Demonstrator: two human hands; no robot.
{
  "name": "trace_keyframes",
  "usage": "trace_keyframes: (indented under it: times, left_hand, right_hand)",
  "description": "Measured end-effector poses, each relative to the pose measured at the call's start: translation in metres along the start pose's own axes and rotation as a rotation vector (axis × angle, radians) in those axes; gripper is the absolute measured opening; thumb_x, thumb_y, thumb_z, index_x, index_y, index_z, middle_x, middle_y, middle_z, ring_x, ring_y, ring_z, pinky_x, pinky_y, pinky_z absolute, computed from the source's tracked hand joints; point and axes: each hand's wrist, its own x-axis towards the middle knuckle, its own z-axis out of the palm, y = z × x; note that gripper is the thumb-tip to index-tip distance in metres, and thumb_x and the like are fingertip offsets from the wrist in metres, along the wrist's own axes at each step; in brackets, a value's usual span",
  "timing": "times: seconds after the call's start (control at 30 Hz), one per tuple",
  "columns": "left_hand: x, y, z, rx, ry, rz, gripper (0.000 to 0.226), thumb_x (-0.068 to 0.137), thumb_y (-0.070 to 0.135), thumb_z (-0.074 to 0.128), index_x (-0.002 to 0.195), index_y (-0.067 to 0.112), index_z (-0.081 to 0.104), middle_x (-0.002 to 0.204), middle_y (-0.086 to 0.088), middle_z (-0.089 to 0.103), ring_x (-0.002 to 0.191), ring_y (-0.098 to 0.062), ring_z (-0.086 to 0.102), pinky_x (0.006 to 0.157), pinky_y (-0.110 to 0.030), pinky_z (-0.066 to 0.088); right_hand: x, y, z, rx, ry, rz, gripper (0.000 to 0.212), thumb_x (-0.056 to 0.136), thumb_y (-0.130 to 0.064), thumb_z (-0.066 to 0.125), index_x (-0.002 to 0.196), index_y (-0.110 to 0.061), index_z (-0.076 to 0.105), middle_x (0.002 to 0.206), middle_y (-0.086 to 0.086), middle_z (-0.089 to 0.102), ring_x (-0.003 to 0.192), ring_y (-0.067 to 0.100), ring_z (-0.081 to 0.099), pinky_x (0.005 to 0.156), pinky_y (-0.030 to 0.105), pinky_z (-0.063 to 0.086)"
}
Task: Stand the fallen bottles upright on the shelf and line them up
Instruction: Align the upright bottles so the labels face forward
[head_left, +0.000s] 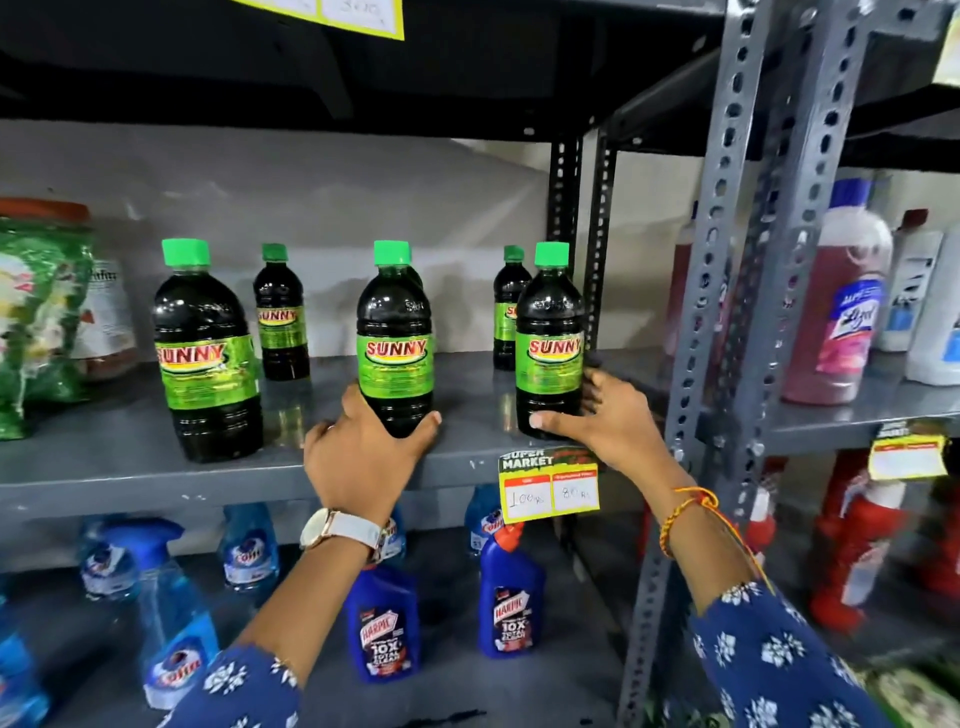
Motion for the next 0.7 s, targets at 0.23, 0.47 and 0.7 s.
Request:
trace_keyframes:
  times: [0.23, 0.47, 0.7]
  left_hand:
    - [-0.001, 0.003, 0.000, -0.010, 0.028, -0.034, 0.065, 0.063, 0.053, 0.077, 0.095, 0.001, 0.057, 0.062, -0.018, 0.066, 0.059, -0.033, 0.064, 0.073, -0.041, 0.045]
    - [-0.003, 0.002, -0.002, -0.023, 0.019, -0.033, 0.065, 0.066, 0.057, 0.073, 0.101, 0.004, 0.056, 0.071, -0.015, 0.069, 0.067, -0.031, 0.065, 0.078, -0.039, 0.042]
    - [-0.002, -0.001, -0.001, -0.026, 0.030, -0.011, 0.066, 0.067, 0.060, 0.070, 0.096, 0.004, 0.055, 0.068, -0.014, 0.068, 0.064, -0.032, 0.065, 0.077, -0.042, 0.043]
  right_hand:
    - [0.002, 0.002, 0.000, -0.024, 0.014, 0.001, 0.070, 0.054, -0.032, 0.086, 0.115, -0.020, 0.055, 0.104, -0.004, 0.062, 0.095, 0.009, 0.063, 0.086, 0.022, 0.048]
    - [-0.002, 0.000, -0.002, -0.047, 0.009, 0.005, 0.073, 0.057, -0.034, 0.084, 0.120, -0.016, 0.054, 0.109, -0.002, 0.061, 0.100, 0.010, 0.059, 0.092, 0.025, 0.046]
    - [-0.006, -0.005, -0.001, -0.044, -0.008, 0.000, 0.070, 0.061, -0.029, 0.083, 0.122, -0.015, 0.052, 0.118, 0.002, 0.063, 0.099, 0.009, 0.059, 0.090, 0.022, 0.044]
